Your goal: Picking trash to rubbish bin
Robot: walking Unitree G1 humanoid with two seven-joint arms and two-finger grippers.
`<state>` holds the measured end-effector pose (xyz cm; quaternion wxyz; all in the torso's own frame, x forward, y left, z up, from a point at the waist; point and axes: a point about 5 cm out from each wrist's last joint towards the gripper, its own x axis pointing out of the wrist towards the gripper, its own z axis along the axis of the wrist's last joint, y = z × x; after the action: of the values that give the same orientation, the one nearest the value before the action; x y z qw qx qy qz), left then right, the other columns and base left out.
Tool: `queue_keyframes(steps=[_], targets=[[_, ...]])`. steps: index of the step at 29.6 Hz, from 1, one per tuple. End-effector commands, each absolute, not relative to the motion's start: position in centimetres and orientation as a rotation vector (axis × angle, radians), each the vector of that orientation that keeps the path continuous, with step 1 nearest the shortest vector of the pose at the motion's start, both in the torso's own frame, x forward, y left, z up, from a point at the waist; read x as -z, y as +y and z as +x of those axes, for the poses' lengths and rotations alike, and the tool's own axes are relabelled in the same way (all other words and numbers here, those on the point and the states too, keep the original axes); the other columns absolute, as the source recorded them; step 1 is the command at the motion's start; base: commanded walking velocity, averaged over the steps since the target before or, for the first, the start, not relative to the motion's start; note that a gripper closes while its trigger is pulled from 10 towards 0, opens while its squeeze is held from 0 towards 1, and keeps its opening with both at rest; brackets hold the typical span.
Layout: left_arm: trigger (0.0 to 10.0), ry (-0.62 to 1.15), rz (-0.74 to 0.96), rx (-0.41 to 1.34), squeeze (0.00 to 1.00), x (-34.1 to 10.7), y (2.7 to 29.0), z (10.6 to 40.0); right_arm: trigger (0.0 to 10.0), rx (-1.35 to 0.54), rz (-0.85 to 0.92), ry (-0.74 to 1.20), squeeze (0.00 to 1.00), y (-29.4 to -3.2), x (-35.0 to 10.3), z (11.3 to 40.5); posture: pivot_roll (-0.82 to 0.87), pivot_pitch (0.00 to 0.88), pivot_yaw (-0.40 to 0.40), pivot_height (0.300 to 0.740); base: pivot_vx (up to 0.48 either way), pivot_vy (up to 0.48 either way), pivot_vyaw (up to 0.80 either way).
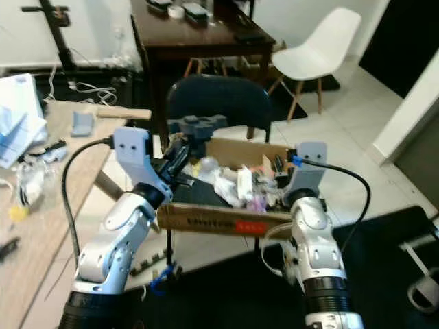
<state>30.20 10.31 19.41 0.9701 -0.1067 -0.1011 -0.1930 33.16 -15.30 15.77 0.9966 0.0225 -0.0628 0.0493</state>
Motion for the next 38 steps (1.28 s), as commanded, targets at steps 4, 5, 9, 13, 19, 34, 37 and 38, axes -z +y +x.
queue_keyframes(steps=[4,5,9,13,19,34,37,38], targets=[[10.0,-0.2,-0.215,0.412,0.0,-19.3,9.8,30.0,10.0,-0.072,0.036,-0.102,0.0,-16.3,-15.1,32.9,0.0,0.057,-0.069,0.74,0.473,0.0,0.0],[10.0,-0.2,-0.215,0.413,0.0,-19.3,9.8,30.0,10.0,-0.072,0.036,-0.101,0.0,-16.3,-15.1,32.9,0.0,0.057,-0.069,0.74,0.469,0.0,0.0],[10.0,-0.198,-0.213,0.42,0.0,-19.2,9.6,30.0,10.0,-0.073,0.035,-0.096,0.0,-16.3,-15.0,32.9,-0.01,0.057,-0.069,0.74,0.464,0.0,0.0],[10.0,-0.195,-0.207,0.424,0.0,-19.1,9.5,30.0,10.0,-0.074,0.035,-0.09,0.0,-16.3,-14.9,32.8,-0.01,0.057,-0.069,0.74,0.445,0.0,0.0],[10.0,-0.152,-0.111,0.436,0.0,-18.3,8.9,30.4,10.0,-0.081,0.03,-0.07,0.0,-16.2,-14.5,32.8,-0.01,0.06,-0.068,0.74,0.097,0.0,0.0],[10.0,-0.042,0.262,0.62,0.0,-15.8,7.0,30.6,10.0,-0.052,0.004,0.0,0.0,-16.9,-13.2,32.6,-0.02,0.075,-0.051,0.74,0.0,0.0,0.0],[10.0,-0.017,0.285,0.648,0.0,-15.3,6.8,30.4,10.0,-0.051,-0.008,0.032,0.0,-17.1,-12.7,32.5,-0.02,0.075,-0.051,0.74,0.0,0.0,0.0],[10.0,-0.008,0.306,0.66,0.0,-15.1,6.6,30.4,10.0,-0.047,-0.014,0.047,0.0,-17.2,-12.4,32.4,-0.02,0.08,-0.051,0.74,0.0,0.0,0.0]])
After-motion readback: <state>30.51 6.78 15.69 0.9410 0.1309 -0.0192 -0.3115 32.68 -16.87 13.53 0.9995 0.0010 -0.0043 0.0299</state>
